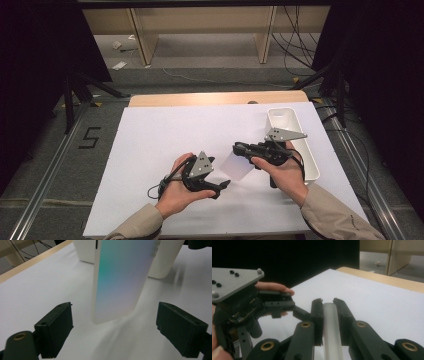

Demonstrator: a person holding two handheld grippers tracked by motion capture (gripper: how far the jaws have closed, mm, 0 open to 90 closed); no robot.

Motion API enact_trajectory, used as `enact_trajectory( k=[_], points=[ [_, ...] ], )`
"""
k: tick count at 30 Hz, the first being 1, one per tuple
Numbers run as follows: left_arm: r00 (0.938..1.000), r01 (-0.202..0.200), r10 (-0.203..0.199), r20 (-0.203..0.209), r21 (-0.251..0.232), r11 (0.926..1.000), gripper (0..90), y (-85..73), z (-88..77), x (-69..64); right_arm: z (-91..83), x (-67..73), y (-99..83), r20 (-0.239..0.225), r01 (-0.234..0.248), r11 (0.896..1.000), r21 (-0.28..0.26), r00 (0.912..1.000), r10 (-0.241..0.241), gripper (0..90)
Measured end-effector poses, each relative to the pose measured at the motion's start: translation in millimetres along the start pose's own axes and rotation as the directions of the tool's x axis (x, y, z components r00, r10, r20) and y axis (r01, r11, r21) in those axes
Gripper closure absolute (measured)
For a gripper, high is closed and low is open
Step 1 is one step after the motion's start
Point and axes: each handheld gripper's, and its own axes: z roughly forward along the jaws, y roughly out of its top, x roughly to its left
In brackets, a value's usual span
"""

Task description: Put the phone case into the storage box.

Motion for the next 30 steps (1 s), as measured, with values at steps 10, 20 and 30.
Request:
enact_trajectory(
  k=[10,20,30],
  points=[
    [0.9994,0.006,-0.006,0.035,-0.007,1.0,15.3,-1.9,1.0,1.3,-3.9,0.4,7.0,-0.054,0.097,0.992,0.076,0.9942,-0.093,79.7],
    [0.9989,-0.001,0.001,0.046,0.003,1.0,15.6,-2.6,2.4,0.2,-5.3,2.8,10.7,-0.097,0.169,0.978,0.125,0.9827,-0.157,79.7],
    [0.9986,-0.013,0.013,0.051,0.009,0.9999,16.8,-2.9,3.2,0.0,-3.6,4.9,10.7,-0.143,0.197,0.966,0.165,0.9742,-0.175,79.7]
  ],
)
